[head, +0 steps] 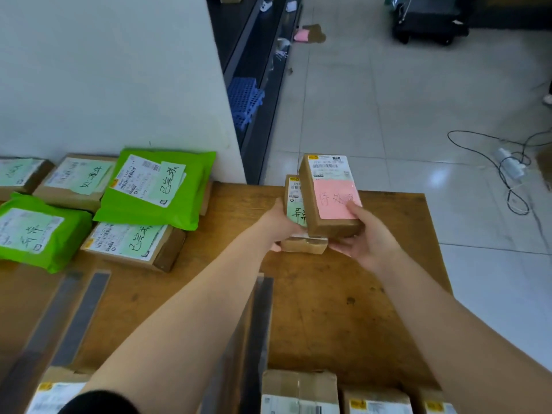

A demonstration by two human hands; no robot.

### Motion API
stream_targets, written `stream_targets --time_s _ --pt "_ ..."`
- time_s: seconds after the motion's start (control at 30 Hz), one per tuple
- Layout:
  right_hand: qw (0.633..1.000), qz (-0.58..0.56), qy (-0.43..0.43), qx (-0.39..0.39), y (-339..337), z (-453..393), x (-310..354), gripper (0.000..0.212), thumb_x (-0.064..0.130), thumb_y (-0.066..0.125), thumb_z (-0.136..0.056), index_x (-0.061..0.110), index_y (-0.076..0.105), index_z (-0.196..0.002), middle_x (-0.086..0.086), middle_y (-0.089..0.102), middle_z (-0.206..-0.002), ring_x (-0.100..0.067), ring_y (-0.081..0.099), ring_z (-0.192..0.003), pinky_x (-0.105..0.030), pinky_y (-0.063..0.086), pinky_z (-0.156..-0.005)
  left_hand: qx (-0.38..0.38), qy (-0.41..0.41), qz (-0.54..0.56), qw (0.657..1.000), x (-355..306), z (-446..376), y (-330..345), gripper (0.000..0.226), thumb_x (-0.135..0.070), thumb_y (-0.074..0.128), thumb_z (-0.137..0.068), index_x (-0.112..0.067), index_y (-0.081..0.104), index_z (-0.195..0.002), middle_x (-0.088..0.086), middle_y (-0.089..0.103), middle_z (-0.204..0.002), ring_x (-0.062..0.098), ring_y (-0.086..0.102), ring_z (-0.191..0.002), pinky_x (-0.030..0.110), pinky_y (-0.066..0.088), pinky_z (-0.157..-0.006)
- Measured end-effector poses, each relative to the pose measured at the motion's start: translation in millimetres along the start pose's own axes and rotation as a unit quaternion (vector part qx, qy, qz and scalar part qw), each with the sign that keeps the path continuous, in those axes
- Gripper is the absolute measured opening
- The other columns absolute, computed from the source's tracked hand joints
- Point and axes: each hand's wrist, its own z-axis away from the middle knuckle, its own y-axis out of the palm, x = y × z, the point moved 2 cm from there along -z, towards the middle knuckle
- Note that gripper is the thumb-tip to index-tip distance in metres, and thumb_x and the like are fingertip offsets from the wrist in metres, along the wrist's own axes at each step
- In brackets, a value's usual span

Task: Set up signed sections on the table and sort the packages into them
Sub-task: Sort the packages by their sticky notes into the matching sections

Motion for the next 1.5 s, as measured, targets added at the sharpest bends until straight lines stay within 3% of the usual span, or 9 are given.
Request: stream_targets --time_s 0.17,0.3,0.47,0.67,0.77,1.0,1.2,1.37,1.5 --pt "0.995 -0.095 -0.004 0.008 -22 7 -4 0.059 0.026 0.078 -0.061 0.018 0.054 -0.114 -0.013 0.07 -0.108 -0.036 0.064 -0.102 -0.062 0.046 -0.088 -0.03 -0.015 0.079 0.996 6 -1 12 0.073 -0.021 0.071 -0.08 -0.024 0.031 -0.141 0.001 0.052 -0.135 0.025 0.051 -0.119 0.042 0.051 -0.081" --pt "0.997 -0.077 -0.015 0.018 -30 17 -2 0.06 0.027 0.079 -0.06 0.019 0.055 -0.114 -0.009 0.072 -0.101 -0.032 0.066 -0.1 -0.058 0.051 -0.084 -0.033 -0.003 0.141 0.989 8 8 25 0.074 -0.021 0.073 -0.078 -0.028 0.032 -0.139 0.001 0.054 -0.131 0.025 0.052 -0.116 0.042 0.048 -0.083" --pt "0.995 -0.072 -0.037 0.054 -34 50 17 0.06 0.027 0.079 -0.062 0.017 0.055 -0.117 -0.01 0.071 -0.106 -0.033 0.065 -0.103 -0.057 0.051 -0.085 -0.048 0.04 0.199 0.978 4 38 29 0.073 -0.022 0.076 -0.075 -0.035 0.037 -0.135 -0.005 0.061 -0.115 0.02 0.057 -0.106 0.031 0.05 -0.068" --pt "0.987 -0.047 -0.084 0.132 -28 120 37 0.058 0.033 0.076 -0.064 0.019 0.056 -0.116 -0.006 0.071 -0.108 -0.025 0.066 -0.102 -0.047 0.055 -0.08 -0.066 0.115 0.264 0.955 5 117 22 0.075 -0.02 0.075 -0.074 -0.034 0.036 -0.136 0.002 0.065 -0.11 0.024 0.064 -0.101 0.047 0.051 -0.091" --pt "0.982 0.003 -0.115 0.147 -31 161 39 0.054 0.036 0.072 -0.067 0.02 0.056 -0.117 -0.004 0.07 -0.111 -0.019 0.066 -0.102 -0.038 0.053 -0.08 -0.088 0.15 0.291 0.941 14 166 21 0.078 -0.018 0.075 -0.071 -0.029 0.036 -0.138 0.005 0.067 -0.112 0.026 0.066 -0.099 0.046 0.052 -0.088" --pt "0.973 0.042 -0.14 0.182 -55 237 16 0.06 0.038 0.072 -0.072 0.014 0.052 -0.123 -0.005 0.067 -0.116 -0.018 0.063 -0.108 -0.032 0.048 -0.084 -0.159 0.179 0.368 0.898 53 271 49 0.09 -0.025 0.081 -0.053 -0.025 0.042 -0.134 0.009 0.066 -0.111 0.022 0.07 -0.09 0.027 0.057 -0.067" --pt "0.973 0.086 -0.148 0.153 -71 275 -9 0.059 0.046 0.076 -0.062 0.017 0.058 -0.11 0.0 0.072 -0.105 -0.014 0.066 -0.101 -0.031 0.05 -0.084 -0.227 0.172 0.408 0.868 80 328 80 0.068 -0.01 0.073 -0.075 -0.025 0.043 -0.134 0.011 0.064 -0.114 0.023 0.069 -0.093 0.037 0.056 -0.075" --pt "0.972 0.114 -0.13 0.161 -71 285 -22 0.044 0.041 0.072 -0.068 0.021 0.061 -0.105 0.004 0.073 -0.101 -0.011 0.067 -0.098 -0.027 0.052 -0.081 -0.241 0.171 0.411 0.863 94 349 86 0.068 -0.008 0.072 -0.076 -0.027 0.043 -0.134 0.012 0.063 -0.118 0.026 0.067 -0.1 0.047 0.052 -0.09" --pt "0.964 0.153 -0.122 0.178 -64 283 -25 0.028 0.035 0.068 -0.079 0.024 0.062 -0.103 0.006 0.073 -0.098 -0.009 0.068 -0.093 -0.026 0.053 -0.079 -0.251 0.173 0.389 0.869 100 353 78 0.072 -0.015 0.077 -0.068 -0.032 0.045 -0.131 0.011 0.061 -0.119 0.022 0.068 -0.097 0.034 0.056 -0.078"
